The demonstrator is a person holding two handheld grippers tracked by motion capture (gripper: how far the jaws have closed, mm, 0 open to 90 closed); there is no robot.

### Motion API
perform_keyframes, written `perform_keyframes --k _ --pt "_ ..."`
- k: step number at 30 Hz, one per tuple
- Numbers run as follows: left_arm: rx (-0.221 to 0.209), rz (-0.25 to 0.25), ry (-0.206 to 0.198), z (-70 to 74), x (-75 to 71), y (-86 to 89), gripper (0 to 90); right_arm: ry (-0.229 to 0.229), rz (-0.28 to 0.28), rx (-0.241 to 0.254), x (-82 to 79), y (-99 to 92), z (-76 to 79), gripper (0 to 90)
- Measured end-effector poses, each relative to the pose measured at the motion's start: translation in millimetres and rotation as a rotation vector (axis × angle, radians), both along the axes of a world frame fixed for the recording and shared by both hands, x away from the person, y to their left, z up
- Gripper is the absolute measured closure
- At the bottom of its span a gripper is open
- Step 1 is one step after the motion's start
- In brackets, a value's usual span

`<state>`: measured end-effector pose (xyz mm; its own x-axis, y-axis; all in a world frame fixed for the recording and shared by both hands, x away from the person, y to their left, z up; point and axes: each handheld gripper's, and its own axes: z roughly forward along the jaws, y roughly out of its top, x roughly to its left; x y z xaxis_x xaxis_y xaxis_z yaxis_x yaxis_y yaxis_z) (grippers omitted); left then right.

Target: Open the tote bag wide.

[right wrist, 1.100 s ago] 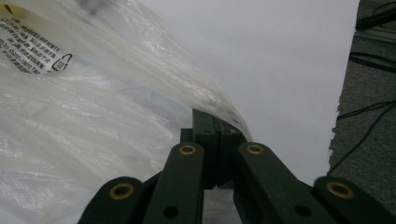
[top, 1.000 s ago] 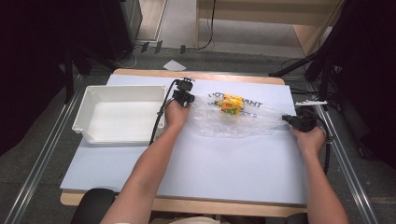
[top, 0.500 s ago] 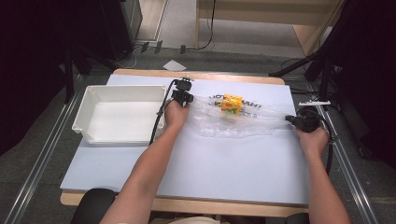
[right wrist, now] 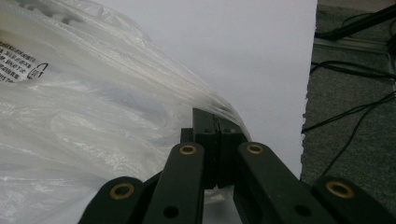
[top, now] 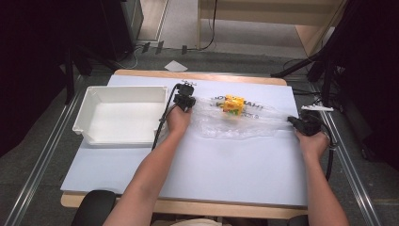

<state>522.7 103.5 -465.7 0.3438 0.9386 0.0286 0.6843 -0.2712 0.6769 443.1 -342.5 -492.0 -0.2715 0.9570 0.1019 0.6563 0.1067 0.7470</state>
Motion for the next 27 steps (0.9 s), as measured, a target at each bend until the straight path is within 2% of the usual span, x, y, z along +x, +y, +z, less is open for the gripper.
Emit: perform_keyframes --k 4,5,8,11,12,14,17,19,21,27 --pt "-0.011 0.007 -0.021 -2.1 -2.8 0.3 90.0 -0.014 -0.012 -0.044 -2.3 6.1 0.1 90.0" --pt "-0.014 0.005 -0.012 -1.3 -2.0 0.4 90.0 -0.004 -0.013 -0.029 -1.1 4.6 0.7 90.0" --pt "-0.060 -0.002 0.073 6.9 3.2 -1.7 90.0 0.064 -0.013 0.011 4.9 2.5 6.6 90.0" --pt "-0.070 -0.031 0.055 16.1 2.0 -7.1 90.0 0.059 0.018 0.008 8.1 7.2 16.8 90.0" --pt "-0.081 -0.042 0.060 18.9 2.5 -8.4 88.8 0.053 0.030 0.014 9.0 8.6 21.5 90.0" --pt "-0.100 -0.059 0.087 22.5 4.1 -9.9 79.1 0.056 0.051 0.017 10.7 12.8 29.5 90.0" --pt "-0.126 -0.078 0.084 28.8 1.4 -9.0 77.2 0.064 0.075 0.020 12.3 15.8 36.3 90.0" --pt "-0.154 -0.100 0.074 33.7 0.0 -7.5 71.0 0.064 0.081 0.037 12.0 15.4 39.2 82.7" --pt "-0.156 -0.123 0.074 39.7 -1.1 -7.2 69.6 0.073 0.090 0.056 11.2 15.7 42.8 82.5" --pt "-0.192 -0.196 0.062 61.7 -8.3 -9.0 59.8 0.047 0.148 0.078 6.6 22.7 64.4 72.4"
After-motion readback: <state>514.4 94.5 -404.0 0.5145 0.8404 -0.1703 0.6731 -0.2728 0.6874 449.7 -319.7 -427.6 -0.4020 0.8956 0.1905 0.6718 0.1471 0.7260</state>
